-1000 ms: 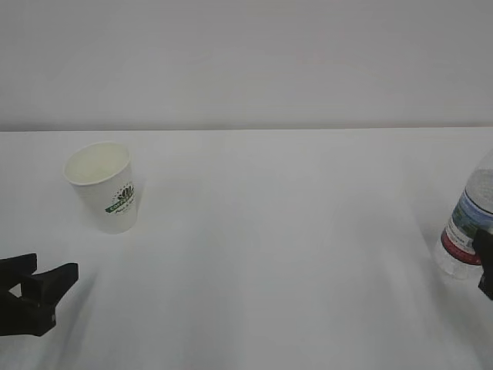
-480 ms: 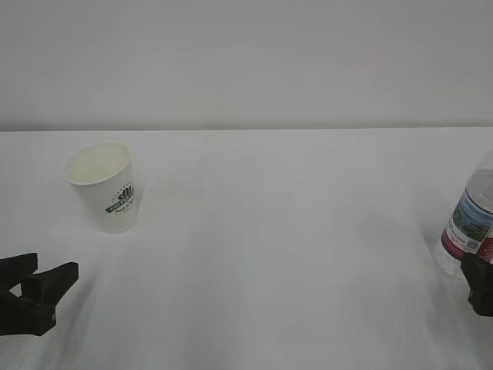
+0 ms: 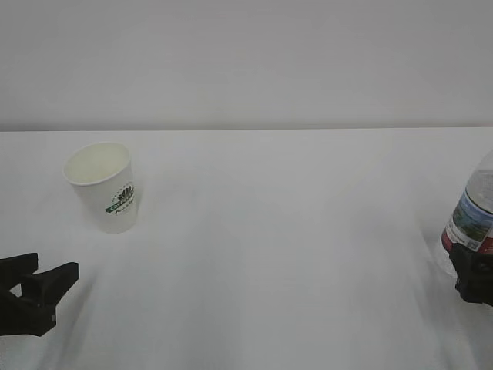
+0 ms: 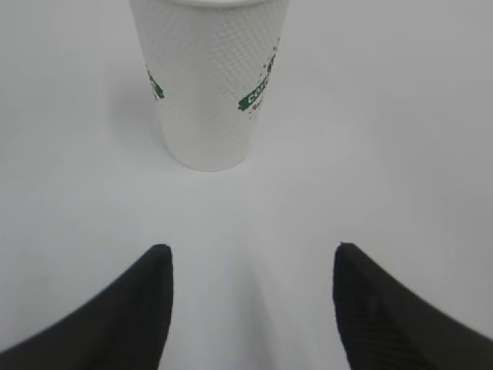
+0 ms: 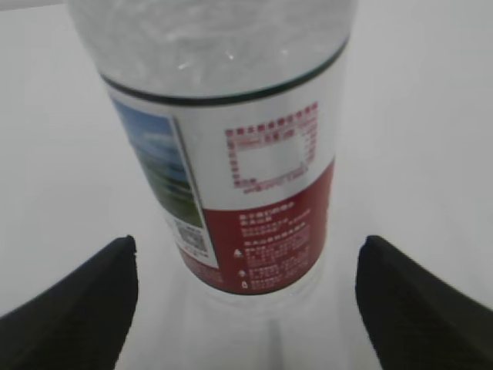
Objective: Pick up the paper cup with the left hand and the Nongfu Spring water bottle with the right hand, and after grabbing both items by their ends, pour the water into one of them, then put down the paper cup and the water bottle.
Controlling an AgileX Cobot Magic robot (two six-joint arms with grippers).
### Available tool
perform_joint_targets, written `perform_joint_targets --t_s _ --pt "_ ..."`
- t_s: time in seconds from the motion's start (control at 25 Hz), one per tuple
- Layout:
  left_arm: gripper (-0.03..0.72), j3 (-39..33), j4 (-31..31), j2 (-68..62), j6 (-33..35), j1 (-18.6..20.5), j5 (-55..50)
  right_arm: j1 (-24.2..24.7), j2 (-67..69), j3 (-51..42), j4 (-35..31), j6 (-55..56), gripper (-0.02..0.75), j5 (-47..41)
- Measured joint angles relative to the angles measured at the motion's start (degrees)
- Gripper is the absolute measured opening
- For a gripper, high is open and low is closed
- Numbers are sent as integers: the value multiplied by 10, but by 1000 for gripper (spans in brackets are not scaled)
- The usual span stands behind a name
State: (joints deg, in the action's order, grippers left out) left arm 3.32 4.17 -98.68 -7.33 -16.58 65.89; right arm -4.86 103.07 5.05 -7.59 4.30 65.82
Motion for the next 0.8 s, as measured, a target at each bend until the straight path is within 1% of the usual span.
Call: perform_joint_targets --t_s 0.8 --pt "466 0 0 0 0 0 0 0 14 65 3 -1 674 0"
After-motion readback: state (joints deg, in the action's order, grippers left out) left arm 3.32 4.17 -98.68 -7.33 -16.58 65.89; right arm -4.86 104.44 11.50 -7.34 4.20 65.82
